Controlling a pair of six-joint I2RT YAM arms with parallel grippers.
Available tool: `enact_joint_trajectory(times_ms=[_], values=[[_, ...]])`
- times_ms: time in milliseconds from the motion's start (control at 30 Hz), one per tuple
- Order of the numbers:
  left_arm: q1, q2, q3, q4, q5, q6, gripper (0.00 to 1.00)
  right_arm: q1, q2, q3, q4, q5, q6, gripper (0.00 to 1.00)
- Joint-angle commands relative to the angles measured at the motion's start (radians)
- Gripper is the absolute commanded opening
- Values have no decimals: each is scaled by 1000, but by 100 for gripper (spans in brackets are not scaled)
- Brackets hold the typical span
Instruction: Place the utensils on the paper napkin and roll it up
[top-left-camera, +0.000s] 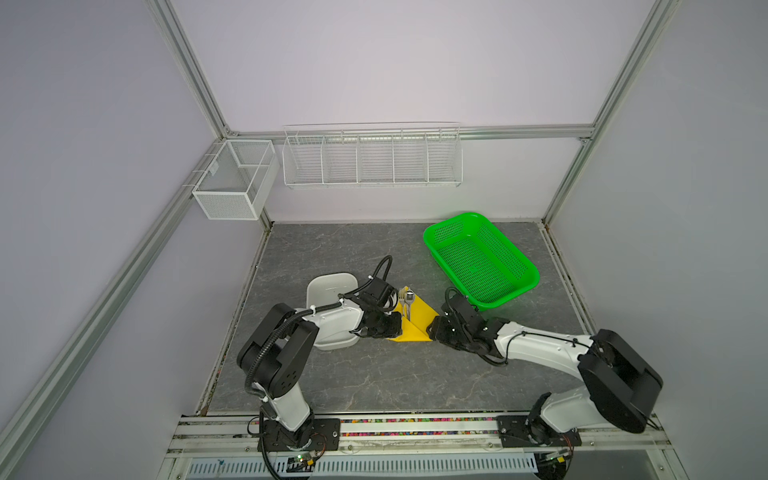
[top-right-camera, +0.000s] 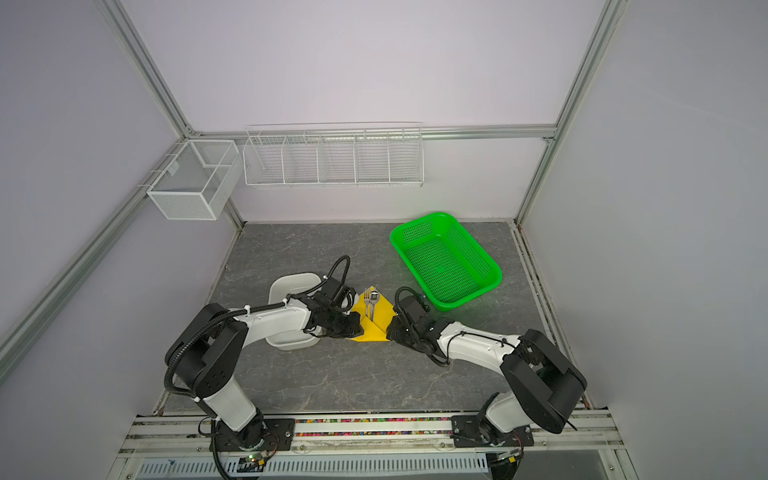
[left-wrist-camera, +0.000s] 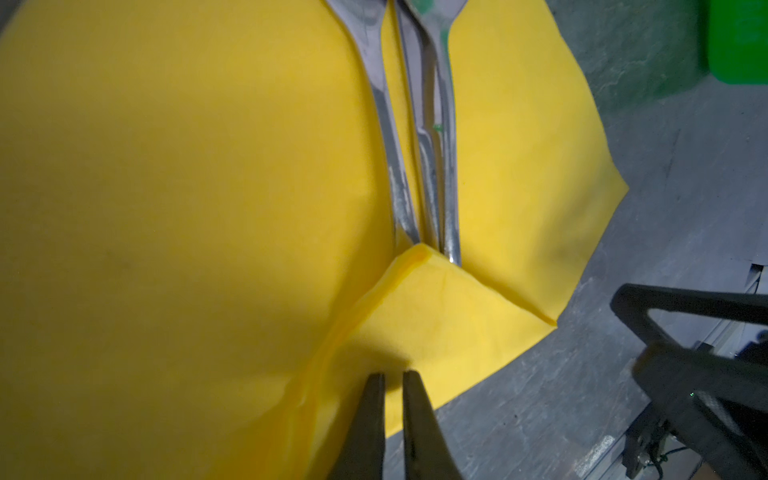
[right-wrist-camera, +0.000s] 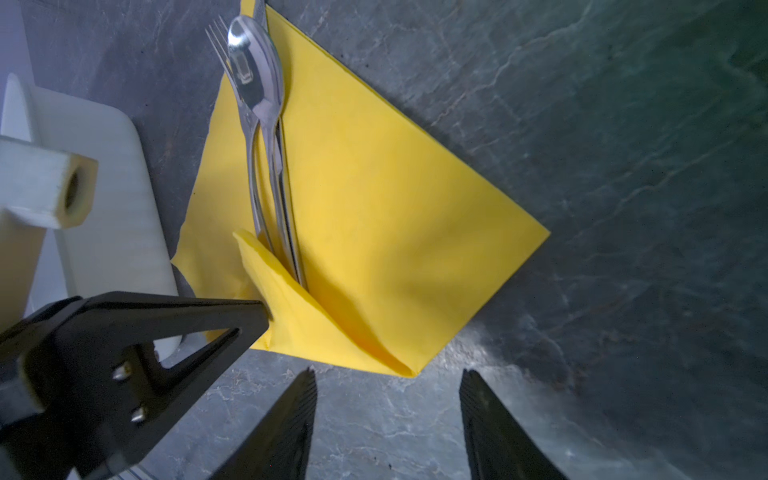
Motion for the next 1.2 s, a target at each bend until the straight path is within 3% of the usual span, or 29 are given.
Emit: enact_joint_trajectory(times_ms=[0,300,767,1067,1167], values=[[-5,13,26,-10,-19,6,12,-10,30,-23,54,-2,68,58],[-4,19,23,-5,-18,4,12,-17,66,-100,176,-10,215,58],[-5,22,23,-1,-16,6,12,-20,79,-75,341,-8,136,58],[-2,24,20,6,-18,7,11,-18,103,-71,282,12,162,58],[-2,31,20,9,-13,5,11,-15,113,-110,368,1,183,56]])
